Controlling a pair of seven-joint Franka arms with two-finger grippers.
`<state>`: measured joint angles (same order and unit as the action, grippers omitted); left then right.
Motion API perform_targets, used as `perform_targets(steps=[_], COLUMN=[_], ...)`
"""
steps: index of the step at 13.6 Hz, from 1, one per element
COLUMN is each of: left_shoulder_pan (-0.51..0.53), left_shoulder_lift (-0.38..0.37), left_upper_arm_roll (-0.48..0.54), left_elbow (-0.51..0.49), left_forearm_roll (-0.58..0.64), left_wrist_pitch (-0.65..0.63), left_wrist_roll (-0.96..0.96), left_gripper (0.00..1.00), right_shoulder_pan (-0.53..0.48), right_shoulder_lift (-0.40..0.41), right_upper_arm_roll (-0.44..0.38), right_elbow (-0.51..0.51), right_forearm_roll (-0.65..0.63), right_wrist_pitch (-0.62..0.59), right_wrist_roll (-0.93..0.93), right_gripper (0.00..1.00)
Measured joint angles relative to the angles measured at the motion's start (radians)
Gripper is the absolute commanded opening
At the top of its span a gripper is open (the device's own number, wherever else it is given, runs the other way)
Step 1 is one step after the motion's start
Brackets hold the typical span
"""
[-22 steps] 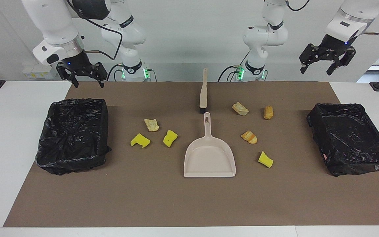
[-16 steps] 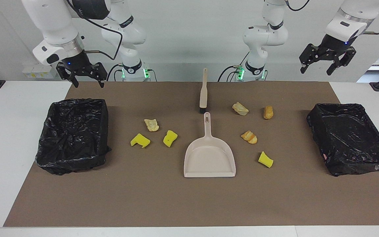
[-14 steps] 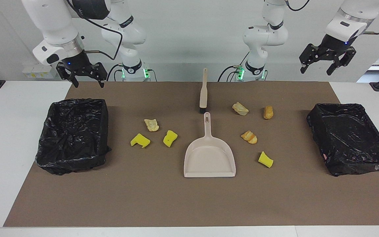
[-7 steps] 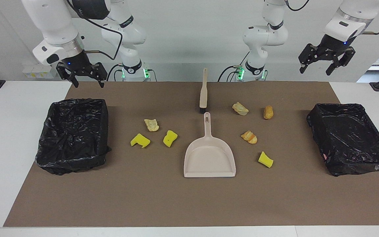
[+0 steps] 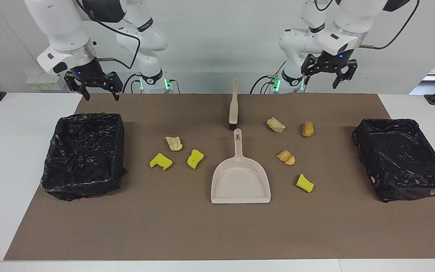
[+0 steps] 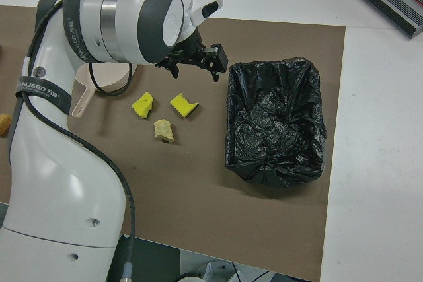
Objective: Sweep and dump trash in bin
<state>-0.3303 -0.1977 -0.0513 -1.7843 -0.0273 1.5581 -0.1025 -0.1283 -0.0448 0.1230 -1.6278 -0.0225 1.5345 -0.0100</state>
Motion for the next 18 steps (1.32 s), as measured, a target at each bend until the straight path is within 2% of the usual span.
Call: perform_targets(steps=[2, 5, 8, 11, 13, 16, 17, 18], left_shoulder_pan=[-0.121, -0.284, -0.416, -0.567, -0.622, -0.634, -0.636, -0.637], left_shoulder_lift=[-0.053, -0.088, -0.103, -0.100, -0.095, -0.059, -0.048, -0.041], left_upper_arm_roll=[-0.003, -0.007, -0.008, -0.008, -0.009, -0.007, -0.007, -0.007], left_elbow=[-0.146, -0.339, -0.502, -0.669, -0.745, -0.773, -0.773, -0.773], left_forearm_roll=[-0.001, -0.001, -0.002, -0.003, -0.003, -0.003, -0.003, -0.003], left_wrist_pitch=[0.072, 0.196, 0.307, 0.495, 0.568, 0.631, 0.641, 0.646], left_wrist_roll=[-0.091, -0.244, -0.337, -0.453, -0.494, -0.505, -0.509, -0.512], left_gripper=[1.00, 1.00, 1.00, 1.00, 1.00, 1.00, 0.87, 0.56], right_shoulder_pan=[0.000, 0.005, 0.015, 0.081, 0.131, 0.199, 0.205, 0.204], right_shoulder_lift=[0.001, 0.027, 0.100, 0.161, 0.185, 0.209, 0.211, 0.211], right_upper_arm_roll=[0.000, 0.002, 0.021, 0.028, 0.029, 0.031, 0.031, 0.030], right_elbow=[-0.001, -0.003, -0.003, -0.002, -0.003, -0.009, -0.012, -0.015], right_forearm_roll=[0.000, 0.000, -0.001, -0.002, -0.002, -0.003, -0.003, -0.003], right_wrist_pitch=[0.000, 0.000, 0.008, 0.066, 0.119, 0.137, 0.137, 0.137], right_wrist_roll=[-0.027, -0.040, -0.039, 0.007, 0.072, 0.164, 0.174, 0.176], right_gripper=[1.00, 1.00, 1.00, 1.00, 1.00, 1.00, 1.00, 1.00])
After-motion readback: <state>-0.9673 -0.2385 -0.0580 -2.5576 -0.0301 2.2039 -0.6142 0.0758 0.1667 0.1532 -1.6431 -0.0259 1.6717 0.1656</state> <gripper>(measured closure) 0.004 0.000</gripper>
